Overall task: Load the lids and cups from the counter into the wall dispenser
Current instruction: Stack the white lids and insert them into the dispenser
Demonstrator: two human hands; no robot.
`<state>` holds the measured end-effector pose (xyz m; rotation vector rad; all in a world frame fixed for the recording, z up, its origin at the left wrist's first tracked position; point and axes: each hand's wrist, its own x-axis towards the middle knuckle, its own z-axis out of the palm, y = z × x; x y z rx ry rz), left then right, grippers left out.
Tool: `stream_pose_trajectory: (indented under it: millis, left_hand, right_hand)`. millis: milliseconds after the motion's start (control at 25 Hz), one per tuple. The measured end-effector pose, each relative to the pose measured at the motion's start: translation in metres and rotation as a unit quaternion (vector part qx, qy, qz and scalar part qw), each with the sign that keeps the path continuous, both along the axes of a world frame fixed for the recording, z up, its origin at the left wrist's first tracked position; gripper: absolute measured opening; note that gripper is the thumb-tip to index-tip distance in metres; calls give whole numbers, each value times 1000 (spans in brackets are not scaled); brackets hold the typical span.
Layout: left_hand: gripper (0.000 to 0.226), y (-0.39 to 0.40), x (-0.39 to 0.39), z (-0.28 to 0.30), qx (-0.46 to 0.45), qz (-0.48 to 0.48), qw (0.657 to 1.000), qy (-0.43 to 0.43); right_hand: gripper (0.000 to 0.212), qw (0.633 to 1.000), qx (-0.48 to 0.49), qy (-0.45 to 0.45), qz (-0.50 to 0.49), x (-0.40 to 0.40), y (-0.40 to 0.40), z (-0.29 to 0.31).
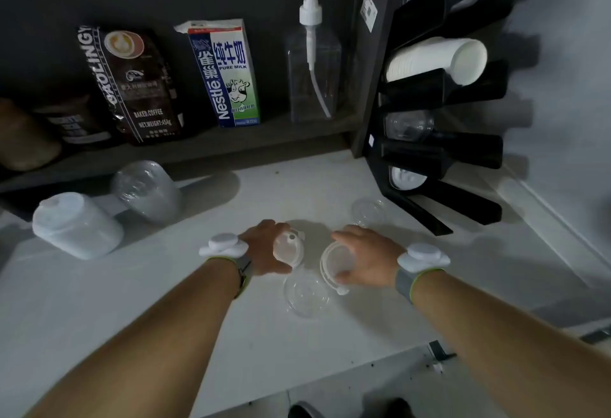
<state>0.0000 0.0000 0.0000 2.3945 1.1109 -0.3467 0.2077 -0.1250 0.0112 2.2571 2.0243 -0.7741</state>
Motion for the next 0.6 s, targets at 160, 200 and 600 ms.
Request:
stream_pose_trajectory:
  millis: [160,200,600]
  left_hand:
    - [106,-12,-1,-20,-16,31,999,-4]
    - [105,-12,2,-24,-9,35,999,-13]
    - [87,-2,10,-25,20,67,997,16]
  right_hand:
    - [106,997,-63,-34,42,-6,-9,-13]
    - [109,996,-72,-32,36,-6,-7,-15]
    - [95,1000,-6,7,-11,-4,-1,-17]
